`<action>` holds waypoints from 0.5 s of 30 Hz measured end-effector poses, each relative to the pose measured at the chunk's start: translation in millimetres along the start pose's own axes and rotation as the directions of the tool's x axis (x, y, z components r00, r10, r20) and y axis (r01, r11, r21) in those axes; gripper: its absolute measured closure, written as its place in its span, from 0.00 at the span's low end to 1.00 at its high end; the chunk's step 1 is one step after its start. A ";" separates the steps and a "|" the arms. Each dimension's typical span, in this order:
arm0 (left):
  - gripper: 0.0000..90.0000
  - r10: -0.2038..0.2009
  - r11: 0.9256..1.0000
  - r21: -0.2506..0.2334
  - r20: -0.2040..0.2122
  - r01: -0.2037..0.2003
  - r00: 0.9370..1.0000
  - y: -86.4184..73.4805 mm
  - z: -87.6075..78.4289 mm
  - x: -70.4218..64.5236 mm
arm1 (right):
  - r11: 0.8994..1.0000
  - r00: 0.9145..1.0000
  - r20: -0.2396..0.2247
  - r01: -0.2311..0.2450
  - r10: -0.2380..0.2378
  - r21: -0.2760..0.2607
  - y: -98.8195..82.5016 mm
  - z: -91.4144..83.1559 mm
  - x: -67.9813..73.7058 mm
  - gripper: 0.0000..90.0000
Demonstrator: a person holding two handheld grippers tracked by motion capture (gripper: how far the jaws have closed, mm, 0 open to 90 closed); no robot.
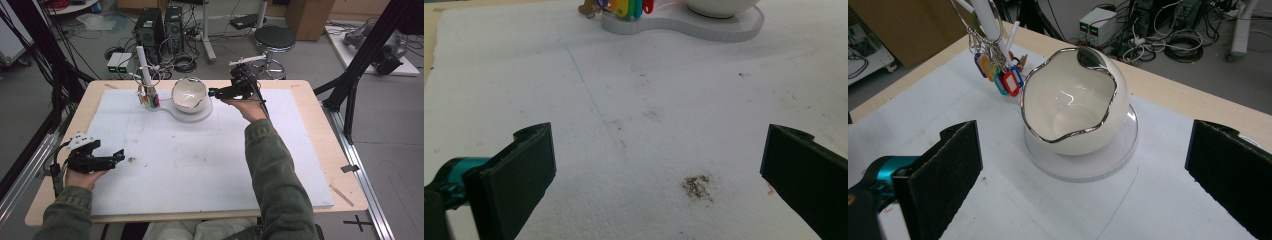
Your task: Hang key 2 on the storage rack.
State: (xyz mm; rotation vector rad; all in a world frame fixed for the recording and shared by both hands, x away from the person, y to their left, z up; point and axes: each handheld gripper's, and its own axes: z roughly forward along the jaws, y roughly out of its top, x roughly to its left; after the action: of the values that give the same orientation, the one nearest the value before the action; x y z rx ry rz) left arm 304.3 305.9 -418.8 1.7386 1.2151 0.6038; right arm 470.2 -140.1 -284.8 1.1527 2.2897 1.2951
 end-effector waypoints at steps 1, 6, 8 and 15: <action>0.02 0.000 1.000 0.000 -0.001 0.000 1.000 0.1 0.1 0.0 | 1.000 1.000 0.006 0.002 -0.002 0.002 -2.3 -1.1 -0.7 0.01; 0.02 -0.001 1.000 0.000 0.001 0.001 1.000 0.4 0.9 -0.7 | 1.000 1.000 0.015 -0.009 0.009 0.000 -14.1 -6.3 -5.7 0.01; 0.02 0.000 1.000 0.001 0.001 0.000 1.000 0.5 1.2 -0.8 | 1.000 1.000 0.016 -0.015 0.015 -0.004 -19.2 -9.1 -7.7 0.01; 0.02 0.002 1.000 0.001 0.001 -0.002 1.000 0.5 2.0 -1.3 | 0.999 0.999 0.015 -0.028 0.028 -0.022 -39.7 -18.9 -12.6 0.01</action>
State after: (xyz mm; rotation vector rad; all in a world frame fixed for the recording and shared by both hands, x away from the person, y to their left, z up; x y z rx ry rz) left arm 305.6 303.9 -419.2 1.7415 1.2132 0.6031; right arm 447.4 -172.1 -308.2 1.1875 2.2510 1.3131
